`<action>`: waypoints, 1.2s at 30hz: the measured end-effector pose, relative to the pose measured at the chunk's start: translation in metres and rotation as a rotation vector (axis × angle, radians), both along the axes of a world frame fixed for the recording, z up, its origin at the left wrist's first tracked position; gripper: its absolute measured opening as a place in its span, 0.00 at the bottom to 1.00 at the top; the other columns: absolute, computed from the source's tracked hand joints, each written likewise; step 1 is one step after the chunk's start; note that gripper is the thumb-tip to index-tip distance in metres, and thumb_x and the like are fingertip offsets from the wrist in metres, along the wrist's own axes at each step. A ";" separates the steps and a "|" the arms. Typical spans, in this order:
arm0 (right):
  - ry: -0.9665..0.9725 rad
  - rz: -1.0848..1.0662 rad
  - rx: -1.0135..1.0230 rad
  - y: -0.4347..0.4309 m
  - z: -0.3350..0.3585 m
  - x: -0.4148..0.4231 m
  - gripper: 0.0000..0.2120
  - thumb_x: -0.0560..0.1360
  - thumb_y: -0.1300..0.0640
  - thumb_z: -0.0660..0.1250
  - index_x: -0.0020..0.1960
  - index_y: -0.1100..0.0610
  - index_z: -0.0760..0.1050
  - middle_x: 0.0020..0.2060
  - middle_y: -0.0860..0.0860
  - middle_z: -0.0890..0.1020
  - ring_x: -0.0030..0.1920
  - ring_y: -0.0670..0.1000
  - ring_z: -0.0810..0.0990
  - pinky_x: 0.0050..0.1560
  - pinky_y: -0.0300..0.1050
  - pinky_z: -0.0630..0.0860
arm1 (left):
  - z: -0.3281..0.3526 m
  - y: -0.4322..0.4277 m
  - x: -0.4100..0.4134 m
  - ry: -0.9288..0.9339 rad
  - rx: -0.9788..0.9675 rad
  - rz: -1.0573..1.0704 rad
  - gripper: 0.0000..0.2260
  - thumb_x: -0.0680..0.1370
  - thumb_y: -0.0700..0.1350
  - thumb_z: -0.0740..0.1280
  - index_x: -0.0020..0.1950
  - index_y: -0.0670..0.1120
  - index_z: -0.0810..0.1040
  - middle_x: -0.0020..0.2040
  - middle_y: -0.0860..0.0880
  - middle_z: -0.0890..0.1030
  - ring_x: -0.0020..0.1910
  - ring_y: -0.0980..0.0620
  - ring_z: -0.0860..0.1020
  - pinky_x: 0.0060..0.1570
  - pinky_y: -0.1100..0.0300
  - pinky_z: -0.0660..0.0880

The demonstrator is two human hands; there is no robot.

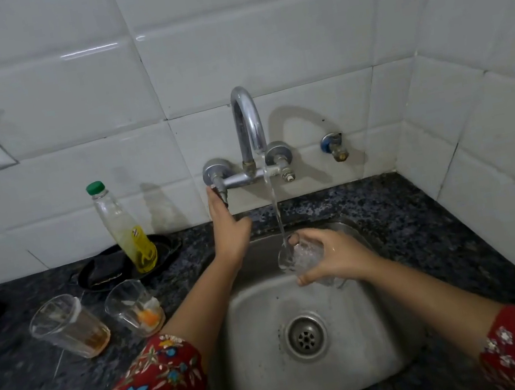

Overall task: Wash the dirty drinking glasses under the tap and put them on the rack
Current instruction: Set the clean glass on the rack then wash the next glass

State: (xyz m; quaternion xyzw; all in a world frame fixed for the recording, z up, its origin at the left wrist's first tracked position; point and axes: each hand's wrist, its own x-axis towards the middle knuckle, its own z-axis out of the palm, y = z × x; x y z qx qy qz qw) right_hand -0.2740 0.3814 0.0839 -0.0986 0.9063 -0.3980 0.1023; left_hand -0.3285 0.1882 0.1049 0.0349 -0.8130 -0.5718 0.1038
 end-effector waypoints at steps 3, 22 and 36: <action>0.049 0.084 0.278 -0.002 0.016 0.005 0.45 0.57 0.42 0.79 0.70 0.45 0.66 0.67 0.43 0.74 0.66 0.47 0.73 0.65 0.48 0.72 | -0.002 0.000 -0.002 0.012 -0.158 -0.063 0.44 0.74 0.30 0.65 0.80 0.48 0.40 0.80 0.49 0.47 0.78 0.48 0.53 0.68 0.64 0.60; 0.036 0.415 1.050 -0.040 0.063 0.012 0.37 0.59 0.40 0.76 0.65 0.47 0.70 0.58 0.50 0.77 0.57 0.54 0.76 0.49 0.49 0.72 | -0.038 0.020 0.099 -0.723 0.543 -0.162 0.13 0.82 0.46 0.57 0.41 0.49 0.78 0.30 0.55 0.82 0.36 0.58 0.78 0.40 0.60 0.65; 0.128 -0.102 -0.185 -0.018 0.022 0.056 0.39 0.54 0.45 0.81 0.61 0.43 0.69 0.50 0.45 0.81 0.50 0.45 0.81 0.52 0.46 0.79 | -0.055 0.035 0.115 -0.925 0.973 -0.067 0.17 0.80 0.44 0.54 0.34 0.45 0.75 0.28 0.48 0.78 0.27 0.53 0.77 0.41 0.58 0.67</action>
